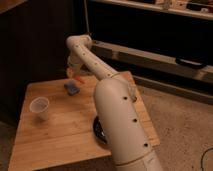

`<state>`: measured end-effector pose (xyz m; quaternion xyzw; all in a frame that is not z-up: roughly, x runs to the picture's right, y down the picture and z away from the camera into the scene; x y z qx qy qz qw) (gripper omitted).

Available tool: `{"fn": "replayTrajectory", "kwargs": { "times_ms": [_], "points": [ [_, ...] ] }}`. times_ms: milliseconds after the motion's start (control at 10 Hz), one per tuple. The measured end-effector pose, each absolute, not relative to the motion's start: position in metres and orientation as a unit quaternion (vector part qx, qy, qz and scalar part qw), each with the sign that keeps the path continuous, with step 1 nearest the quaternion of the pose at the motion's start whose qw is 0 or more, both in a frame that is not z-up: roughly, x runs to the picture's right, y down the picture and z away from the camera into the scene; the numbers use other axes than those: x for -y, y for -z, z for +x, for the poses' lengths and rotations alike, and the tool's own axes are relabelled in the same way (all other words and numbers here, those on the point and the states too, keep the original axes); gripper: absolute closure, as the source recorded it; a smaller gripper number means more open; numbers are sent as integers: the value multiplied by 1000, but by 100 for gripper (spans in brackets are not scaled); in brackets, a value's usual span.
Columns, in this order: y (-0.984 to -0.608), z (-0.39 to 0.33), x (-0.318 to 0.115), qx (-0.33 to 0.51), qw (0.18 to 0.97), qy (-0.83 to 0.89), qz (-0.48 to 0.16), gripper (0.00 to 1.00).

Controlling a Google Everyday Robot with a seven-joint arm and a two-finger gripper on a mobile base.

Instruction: Place the pepper on the white sponge

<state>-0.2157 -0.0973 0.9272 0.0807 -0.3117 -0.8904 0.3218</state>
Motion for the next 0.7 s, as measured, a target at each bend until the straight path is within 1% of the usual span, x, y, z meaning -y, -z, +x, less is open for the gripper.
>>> {"fn": "replayTrajectory", "kwargs": {
  "times_ms": [300,700],
  "points": [
    [-936,-238,91,327,309,889,84,73],
    [-959,-255,64,350,298,885,74,73]
  ]
}}
